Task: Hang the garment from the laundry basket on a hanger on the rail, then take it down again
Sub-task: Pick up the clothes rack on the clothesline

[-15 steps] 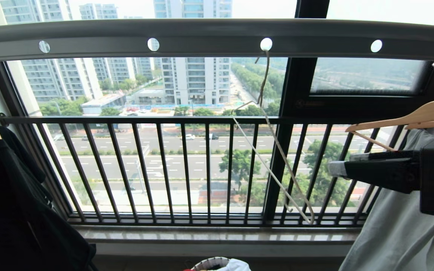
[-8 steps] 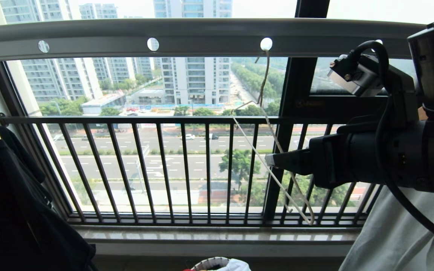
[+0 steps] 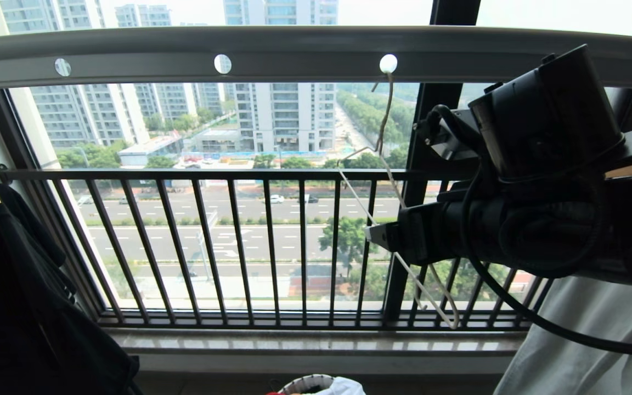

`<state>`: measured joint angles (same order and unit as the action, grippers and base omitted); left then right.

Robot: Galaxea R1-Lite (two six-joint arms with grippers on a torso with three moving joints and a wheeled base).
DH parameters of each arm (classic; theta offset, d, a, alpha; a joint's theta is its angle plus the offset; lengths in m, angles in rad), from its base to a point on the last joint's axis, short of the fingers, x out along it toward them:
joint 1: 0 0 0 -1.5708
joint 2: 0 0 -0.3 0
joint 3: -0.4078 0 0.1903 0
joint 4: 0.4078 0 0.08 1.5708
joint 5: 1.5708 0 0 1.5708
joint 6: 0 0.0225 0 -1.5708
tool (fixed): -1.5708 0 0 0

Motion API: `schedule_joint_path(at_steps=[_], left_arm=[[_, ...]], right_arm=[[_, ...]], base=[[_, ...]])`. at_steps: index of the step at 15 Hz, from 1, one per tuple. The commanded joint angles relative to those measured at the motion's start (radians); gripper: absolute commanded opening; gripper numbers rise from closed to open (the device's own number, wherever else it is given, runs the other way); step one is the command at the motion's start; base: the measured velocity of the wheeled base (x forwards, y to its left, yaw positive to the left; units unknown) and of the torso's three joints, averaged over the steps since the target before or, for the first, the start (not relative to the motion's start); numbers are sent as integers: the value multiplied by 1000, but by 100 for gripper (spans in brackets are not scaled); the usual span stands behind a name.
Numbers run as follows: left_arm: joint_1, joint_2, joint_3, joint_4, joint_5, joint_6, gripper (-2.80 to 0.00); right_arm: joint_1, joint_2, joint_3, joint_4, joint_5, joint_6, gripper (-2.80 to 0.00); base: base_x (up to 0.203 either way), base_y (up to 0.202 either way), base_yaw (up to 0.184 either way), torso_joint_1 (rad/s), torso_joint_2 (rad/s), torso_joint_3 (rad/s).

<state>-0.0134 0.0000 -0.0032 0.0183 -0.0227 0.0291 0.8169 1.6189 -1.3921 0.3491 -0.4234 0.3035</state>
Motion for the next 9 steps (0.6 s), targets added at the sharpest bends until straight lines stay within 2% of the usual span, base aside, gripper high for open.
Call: schedule_joint_path(at_steps=[1,6,7,9], left_arm=[[0,0,0,0,0,0,-280],[0,0,0,0,0,0,-280],[0,0,0,0,0,0,-280],[0,0,0,0,0,0,-280]], right_arm=[[-4,33,-7,2,-9,-5,0],[-33,64,-24,2,-26,-43,0],[-38,65,-25,1,-28,-49,-280],[-46,69,-36,1,-28,-53,-280]], base=[[0,0,0,0,0,0],[0,0,0,0,0,0],[0,0,0,0,0,0],[0,0,0,0,0,0]])
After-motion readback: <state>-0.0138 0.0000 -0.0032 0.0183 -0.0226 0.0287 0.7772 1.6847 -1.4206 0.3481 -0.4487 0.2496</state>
